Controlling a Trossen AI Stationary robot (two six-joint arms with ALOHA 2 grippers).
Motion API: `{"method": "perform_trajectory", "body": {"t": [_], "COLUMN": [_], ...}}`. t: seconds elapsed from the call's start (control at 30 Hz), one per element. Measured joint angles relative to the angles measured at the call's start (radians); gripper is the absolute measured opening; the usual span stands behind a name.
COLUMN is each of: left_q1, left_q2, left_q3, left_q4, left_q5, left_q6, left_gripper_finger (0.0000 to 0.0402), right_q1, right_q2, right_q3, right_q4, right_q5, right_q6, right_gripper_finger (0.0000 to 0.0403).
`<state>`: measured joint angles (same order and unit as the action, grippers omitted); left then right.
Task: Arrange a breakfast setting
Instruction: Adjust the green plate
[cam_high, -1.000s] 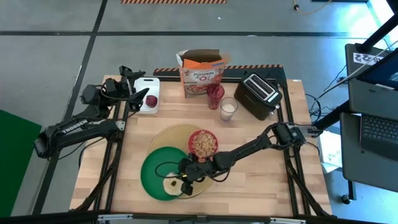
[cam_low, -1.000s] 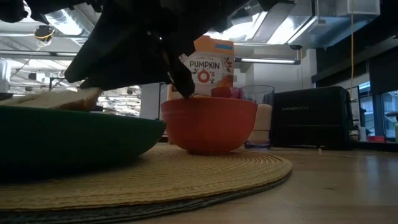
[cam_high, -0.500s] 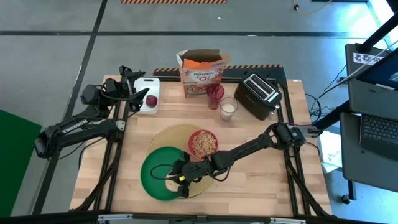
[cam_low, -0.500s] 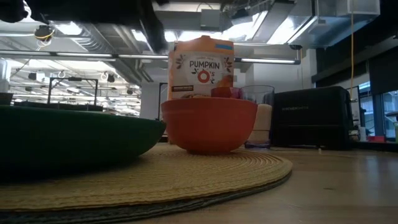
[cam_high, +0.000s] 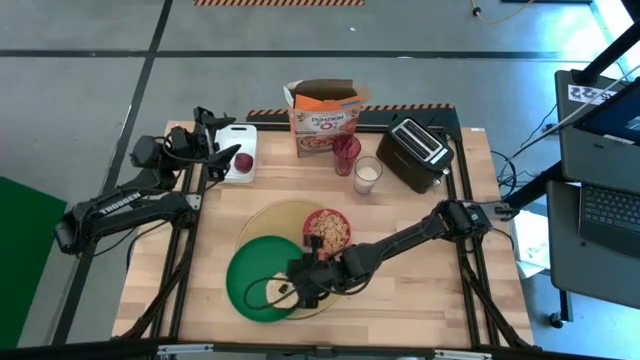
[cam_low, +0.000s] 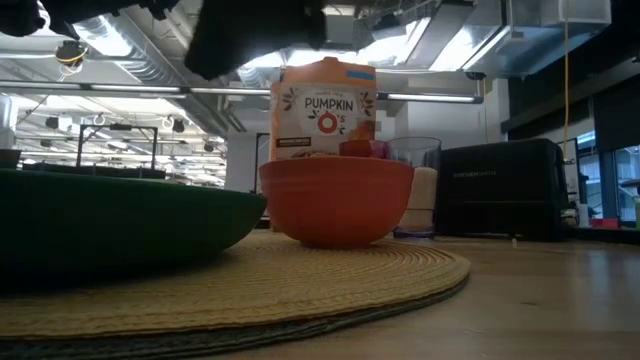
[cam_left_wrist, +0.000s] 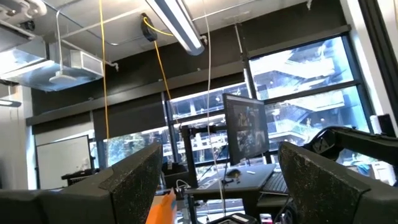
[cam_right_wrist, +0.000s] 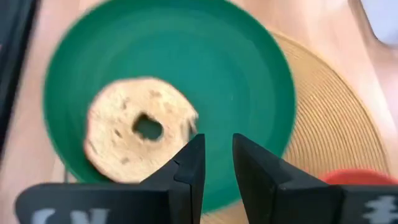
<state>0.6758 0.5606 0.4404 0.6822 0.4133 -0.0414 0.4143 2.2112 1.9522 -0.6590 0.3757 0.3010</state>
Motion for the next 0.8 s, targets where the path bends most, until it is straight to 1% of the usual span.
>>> {"method": "perform_trajectory", "body": {"t": [0.1,0.2,0.33,0.6,0.8], "left_q1": [0.0,0.0,0.0,0.0,0.0], "left_q2": [0.0,0.0,-0.001,0.0,0.0], "left_q3": [0.0,0.0,0.0,0.0,0.0], "left_q4": [-0.008,-0.014,-0.016,-0.018,-0.018], "left_q5": [0.001,0.0,0.0,0.0,0.0], "left_q6": [0.0,-0.002,-0.002,-0.002,-0.001], "left_gripper_finger": [0.0314,0.0314,0.0314,0.0314,0.0314], "right_q1": [-0.002,-0.011,-0.017,-0.015,-0.015], "right_q2": [0.0,0.004,0.049,0.122,0.124], "right_q3": [0.0,0.0,0.0,-0.001,-0.001], "right_q4": [-0.043,-0.032,-0.004,0.006,0.008], "right_q5": [0.014,-0.048,-0.138,-0.241,-0.316], "right_q6": [0.003,-0.041,-0.063,-0.061,-0.044], "right_gripper_finger": [0.0083,0.0083,0.0083,0.0083,0.0083]}}
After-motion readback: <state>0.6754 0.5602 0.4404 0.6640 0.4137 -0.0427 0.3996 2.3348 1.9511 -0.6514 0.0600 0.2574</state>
